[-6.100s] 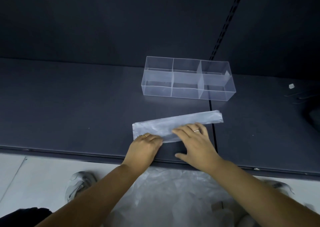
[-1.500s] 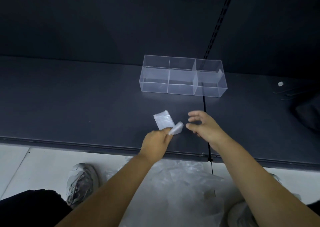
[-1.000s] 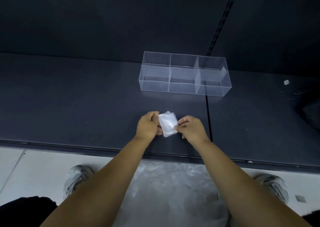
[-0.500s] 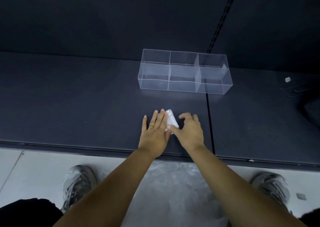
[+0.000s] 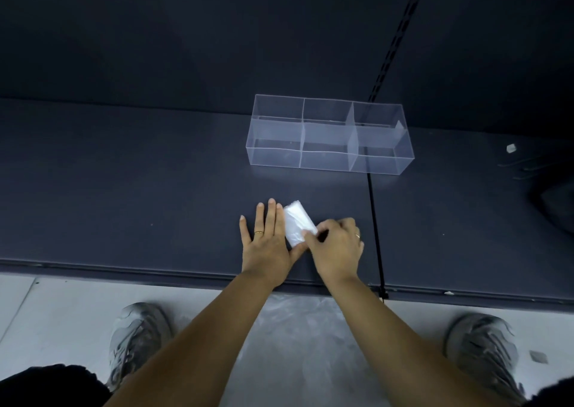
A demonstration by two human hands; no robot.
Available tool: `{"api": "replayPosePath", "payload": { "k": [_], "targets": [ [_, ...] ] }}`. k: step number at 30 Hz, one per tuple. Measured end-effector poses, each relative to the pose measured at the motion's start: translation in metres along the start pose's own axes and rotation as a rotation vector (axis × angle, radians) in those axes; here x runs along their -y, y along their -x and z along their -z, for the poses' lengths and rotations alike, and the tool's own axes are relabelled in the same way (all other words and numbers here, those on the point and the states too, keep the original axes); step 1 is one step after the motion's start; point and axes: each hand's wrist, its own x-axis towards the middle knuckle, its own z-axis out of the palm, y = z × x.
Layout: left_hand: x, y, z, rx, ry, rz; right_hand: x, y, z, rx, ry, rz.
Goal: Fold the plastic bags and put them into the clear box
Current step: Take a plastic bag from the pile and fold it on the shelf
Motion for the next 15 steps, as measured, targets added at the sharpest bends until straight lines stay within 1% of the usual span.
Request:
{"api": "replayPosePath", "payload": {
  "k": [2,3,5,7,10,12,13,15],
  "targets": [
    [-0.002,0.004,0.001,-0.008,0.026,0.023,0.009,-0.001,0.001,0.039,-0.051,-0.005],
    [-0.002,0.004,0.003,0.003,0.069,0.028,0.013,-0.003,0.003,0.063,-0.118,-0.01],
    [0.0,0.004,0.012,0.054,0.232,0.035,0.018,-0.009,0.011,0.147,-0.296,-0.044],
    [0.003,0.001,0.028,0.104,0.513,0.068,0.019,-0.015,0.023,0.226,-0.418,-0.021],
    [0.005,-0.01,0.061,0.213,1.056,0.126,0.019,-0.029,0.05,0.363,-0.494,0.147],
    [0.0,-0.021,0.079,0.214,1.265,0.119,0.02,-0.043,0.071,0.449,-0.512,0.203],
    [-0.005,-0.028,0.086,0.185,1.345,0.119,0.019,-0.051,0.08,0.482,-0.529,0.194],
    [-0.022,-0.042,0.1,0.123,1.479,0.125,0.018,-0.068,0.094,0.521,-0.592,0.095]
  ]
}}
